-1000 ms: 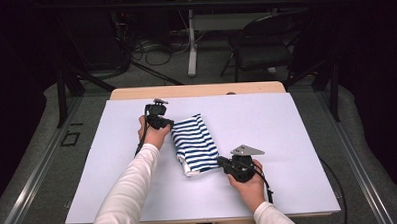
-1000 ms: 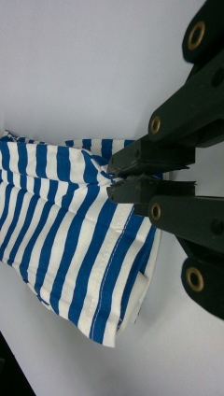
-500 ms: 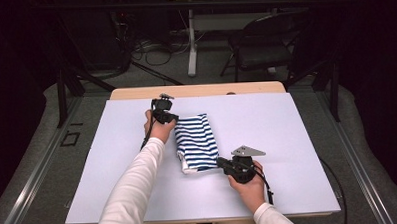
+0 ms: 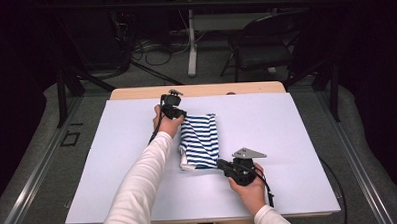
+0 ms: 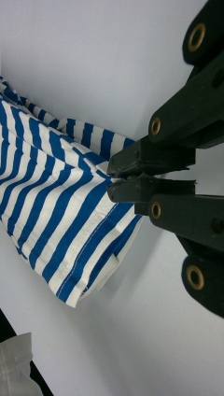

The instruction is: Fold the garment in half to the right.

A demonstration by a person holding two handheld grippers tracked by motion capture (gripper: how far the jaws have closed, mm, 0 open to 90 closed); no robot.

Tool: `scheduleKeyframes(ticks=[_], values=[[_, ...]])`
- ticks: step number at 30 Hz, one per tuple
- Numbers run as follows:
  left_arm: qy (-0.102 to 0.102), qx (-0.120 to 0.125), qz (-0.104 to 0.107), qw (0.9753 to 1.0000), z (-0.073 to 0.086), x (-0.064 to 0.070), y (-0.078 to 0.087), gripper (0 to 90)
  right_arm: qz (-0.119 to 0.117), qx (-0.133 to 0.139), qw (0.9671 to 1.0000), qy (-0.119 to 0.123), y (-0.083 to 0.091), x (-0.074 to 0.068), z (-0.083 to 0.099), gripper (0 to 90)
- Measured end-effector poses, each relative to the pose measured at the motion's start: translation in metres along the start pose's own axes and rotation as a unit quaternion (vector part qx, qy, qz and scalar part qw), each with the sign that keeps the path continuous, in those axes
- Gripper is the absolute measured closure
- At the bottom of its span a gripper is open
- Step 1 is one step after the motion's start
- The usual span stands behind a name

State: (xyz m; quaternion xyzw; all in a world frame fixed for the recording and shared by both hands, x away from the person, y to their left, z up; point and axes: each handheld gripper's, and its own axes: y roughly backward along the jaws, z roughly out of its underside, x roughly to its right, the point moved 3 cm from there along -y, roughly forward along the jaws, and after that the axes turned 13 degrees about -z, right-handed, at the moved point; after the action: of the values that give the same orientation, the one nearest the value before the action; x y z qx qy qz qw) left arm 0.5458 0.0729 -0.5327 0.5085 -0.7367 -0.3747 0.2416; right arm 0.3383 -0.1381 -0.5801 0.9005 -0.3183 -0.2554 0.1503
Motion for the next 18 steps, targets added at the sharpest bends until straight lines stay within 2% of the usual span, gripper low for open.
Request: scheduleKeyframes(ticks=[9,18], values=[[0.002,-0.002,0.0,1.0,-0.0003,-0.001,-0.0037,89.8,0.004,0.001,1.0,-0.008,-0.0011,0.0024,0.0019,85.7],[0.006,-0.001,-0.003,1.0,0.0029,-0.0008,0.001,87.6,0.006,0.004,0.9999,-0.015,-0.0017,0.004,0.0018,85.1]])
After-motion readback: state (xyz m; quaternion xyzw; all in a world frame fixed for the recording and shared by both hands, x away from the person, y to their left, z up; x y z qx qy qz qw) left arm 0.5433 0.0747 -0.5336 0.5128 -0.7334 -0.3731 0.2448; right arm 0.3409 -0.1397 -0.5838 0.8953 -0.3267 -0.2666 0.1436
